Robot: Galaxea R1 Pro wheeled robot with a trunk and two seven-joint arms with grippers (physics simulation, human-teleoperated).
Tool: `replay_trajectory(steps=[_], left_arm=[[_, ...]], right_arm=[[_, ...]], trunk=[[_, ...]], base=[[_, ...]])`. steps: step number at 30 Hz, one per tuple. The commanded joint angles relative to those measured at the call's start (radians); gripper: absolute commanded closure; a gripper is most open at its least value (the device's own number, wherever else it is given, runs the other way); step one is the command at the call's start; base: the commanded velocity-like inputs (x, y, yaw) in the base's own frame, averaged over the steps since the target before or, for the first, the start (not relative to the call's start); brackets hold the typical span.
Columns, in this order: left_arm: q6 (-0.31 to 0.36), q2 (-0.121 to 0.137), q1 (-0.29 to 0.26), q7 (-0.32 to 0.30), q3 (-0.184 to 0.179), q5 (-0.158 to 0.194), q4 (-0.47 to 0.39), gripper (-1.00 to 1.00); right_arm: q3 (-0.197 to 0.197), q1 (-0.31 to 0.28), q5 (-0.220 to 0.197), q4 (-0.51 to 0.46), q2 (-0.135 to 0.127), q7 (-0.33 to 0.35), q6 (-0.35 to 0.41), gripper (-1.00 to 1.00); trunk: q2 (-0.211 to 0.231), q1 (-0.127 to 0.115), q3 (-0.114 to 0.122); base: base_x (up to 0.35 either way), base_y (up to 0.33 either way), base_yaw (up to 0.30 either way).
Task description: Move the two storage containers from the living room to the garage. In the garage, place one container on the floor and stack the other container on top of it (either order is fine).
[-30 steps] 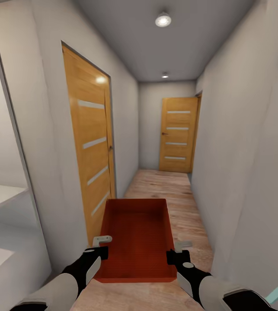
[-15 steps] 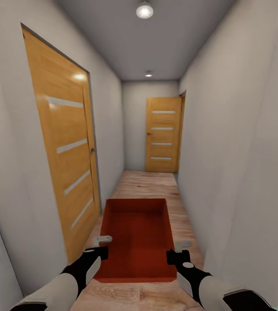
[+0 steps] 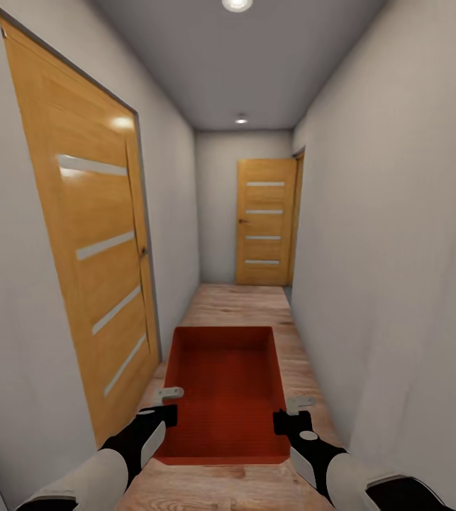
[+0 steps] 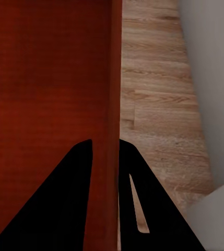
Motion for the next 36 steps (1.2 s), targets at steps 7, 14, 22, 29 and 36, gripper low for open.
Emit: replay_trajectory(steps=[7, 14, 22, 29, 36], left_arm=[[-0.073, 0.014, -0.001, 0.056, 0.023, -0.019, -0.006, 1.0], [-0.073, 0.014, -0.001, 0.056, 0.023, -0.02, -0.005, 1.0], [-0.073, 0.014, -0.001, 0.056, 0.023, -0.019, -0.005, 1.0], [-0.073, 0.014, -0.001, 0.056, 0.023, -0.019, -0.005, 1.0], [-0.073, 0.014, -0.001, 0.056, 0.023, -0.019, -0.005, 1.0]], right_arm=[[-0.031, -0.001, 0.003, 0.003, 0.001, -0.002, -0.003, 1.0], [-0.031, -0.001, 0.004, 0.003, 0.001, -0.002, -0.004, 1.0], [-0.031, -0.001, 0.004, 0.003, 0.001, -0.002, -0.003, 1.0], [-0.031, -0.001, 0.004, 0.003, 0.001, -0.001, -0.002, 1.0], [-0.031, -0.001, 0.004, 0.003, 0.001, -0.001, -0.004, 1.0]], trunk=[[-0.001, 0.001, -0.002], [-0.001, 0.001, -0.002], [-0.001, 0.001, -0.002], [-0.001, 0.001, -0.002], [-0.001, 0.001, -0.002]], base=[[0.322, 0.087, 0.0], [0.322, 0.085, 0.0], [0.322, 0.039, 0.0], [0.322, 0.001, 0.0], [0.322, 0.0, 0.0]])
